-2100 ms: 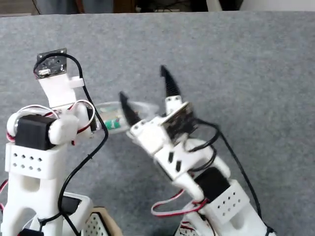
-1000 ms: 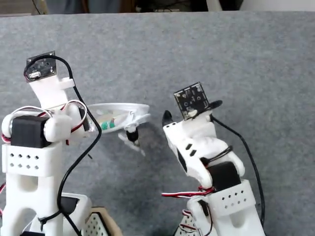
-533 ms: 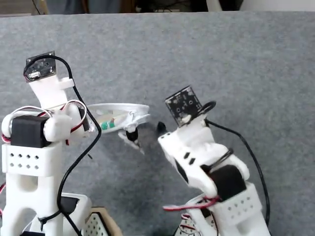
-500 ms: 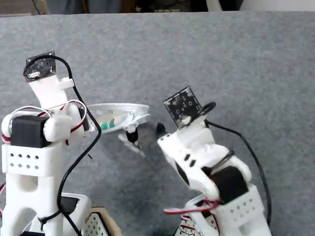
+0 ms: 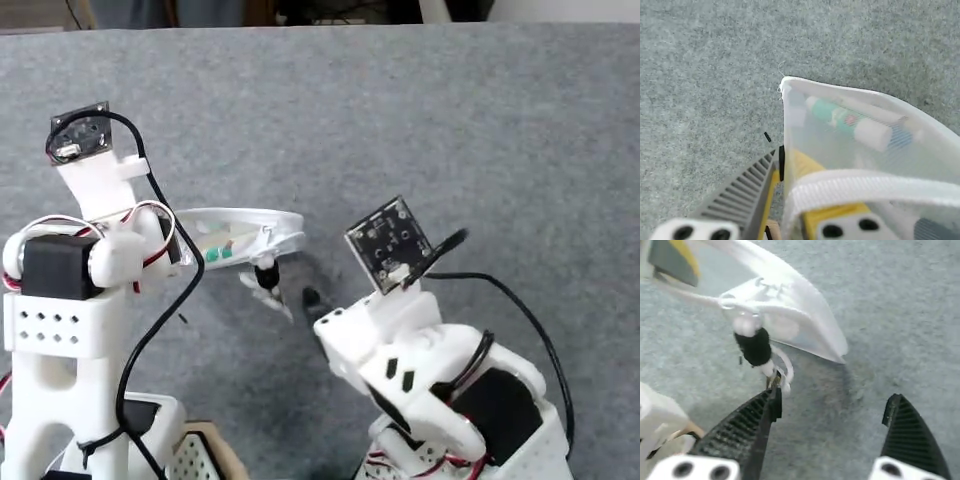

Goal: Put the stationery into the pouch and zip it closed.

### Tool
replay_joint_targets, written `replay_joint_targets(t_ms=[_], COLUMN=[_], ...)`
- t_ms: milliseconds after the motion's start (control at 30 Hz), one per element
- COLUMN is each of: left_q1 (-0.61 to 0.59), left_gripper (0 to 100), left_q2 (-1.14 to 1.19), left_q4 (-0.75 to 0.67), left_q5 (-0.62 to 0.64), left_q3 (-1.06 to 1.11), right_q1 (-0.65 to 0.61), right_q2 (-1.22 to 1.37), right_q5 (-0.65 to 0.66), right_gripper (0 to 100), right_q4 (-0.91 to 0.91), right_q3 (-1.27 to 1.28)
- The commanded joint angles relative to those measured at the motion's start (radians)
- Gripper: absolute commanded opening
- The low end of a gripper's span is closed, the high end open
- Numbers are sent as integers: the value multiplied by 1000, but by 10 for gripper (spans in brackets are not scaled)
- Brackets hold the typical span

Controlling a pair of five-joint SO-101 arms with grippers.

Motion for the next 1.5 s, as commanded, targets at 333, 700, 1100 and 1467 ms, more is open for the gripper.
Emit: replay_joint_targets(t_ms=[333,700,1100,1467], left_q1=[-13,-8,-4,-4], left_gripper=[29,29,29,29], left_q2=[-17,-17,-17,-17], left_q4=[-26,-26,-25,-23], left_q5=[5,3,3,3], left_q3=[-4,-4,-4,-4], right_q1=[-80,-80,-104,-155], right_q2=[12,2,5,2], right_q5=[-20,-20,-20,-20], right_gripper=[325,325,325,325], right_q4=[-245,-350,-356,-417], right_q3=[150,225,228,237])
